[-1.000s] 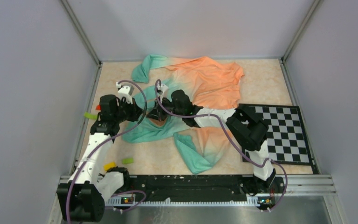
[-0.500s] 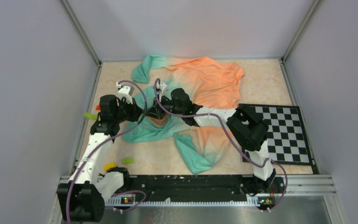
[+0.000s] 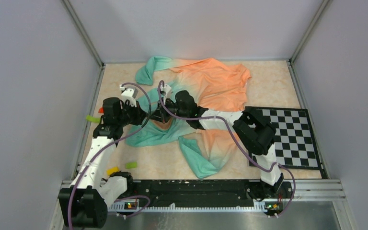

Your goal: Zip up the jacket

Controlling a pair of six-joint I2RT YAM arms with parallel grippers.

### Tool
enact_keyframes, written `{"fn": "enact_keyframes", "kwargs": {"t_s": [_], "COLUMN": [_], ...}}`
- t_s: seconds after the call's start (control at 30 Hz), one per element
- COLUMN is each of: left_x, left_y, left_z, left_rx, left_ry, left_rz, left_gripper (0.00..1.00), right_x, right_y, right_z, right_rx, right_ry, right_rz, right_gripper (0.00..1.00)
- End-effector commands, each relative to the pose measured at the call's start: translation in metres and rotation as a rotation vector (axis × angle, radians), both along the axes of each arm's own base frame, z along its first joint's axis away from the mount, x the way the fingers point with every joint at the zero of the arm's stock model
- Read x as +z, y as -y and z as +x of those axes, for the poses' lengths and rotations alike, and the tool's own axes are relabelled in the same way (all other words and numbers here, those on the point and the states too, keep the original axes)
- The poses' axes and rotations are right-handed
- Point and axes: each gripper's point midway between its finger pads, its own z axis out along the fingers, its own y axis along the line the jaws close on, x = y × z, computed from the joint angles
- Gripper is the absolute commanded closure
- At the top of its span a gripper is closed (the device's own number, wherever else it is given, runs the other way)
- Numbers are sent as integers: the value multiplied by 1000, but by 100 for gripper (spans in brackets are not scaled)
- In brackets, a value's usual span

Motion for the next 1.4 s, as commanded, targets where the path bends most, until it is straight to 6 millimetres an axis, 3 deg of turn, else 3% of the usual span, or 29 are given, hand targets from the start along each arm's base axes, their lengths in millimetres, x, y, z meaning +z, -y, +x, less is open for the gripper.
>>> {"fn": "enact_keyframes", "kwargs": {"t_s": [0.0,0.73,1.37], "left_x": [7,9,9], "left_y": [4,4,4], "left_z": [2,2,2], "left_rx": [-13,-16,-17], "left_ry": [31,40,39], "left_rz": [-10,-8,-8], "left_gripper": [100,100,100], "right_x": [39,29,17], "right_y": [-14,-20,-26], "right_z": [1,-4,1], "right_rx": [23,35,-26], "right_ry": [38,0,5], "right_rz": [86,94,29], "right_gripper": [96,85,86]}}
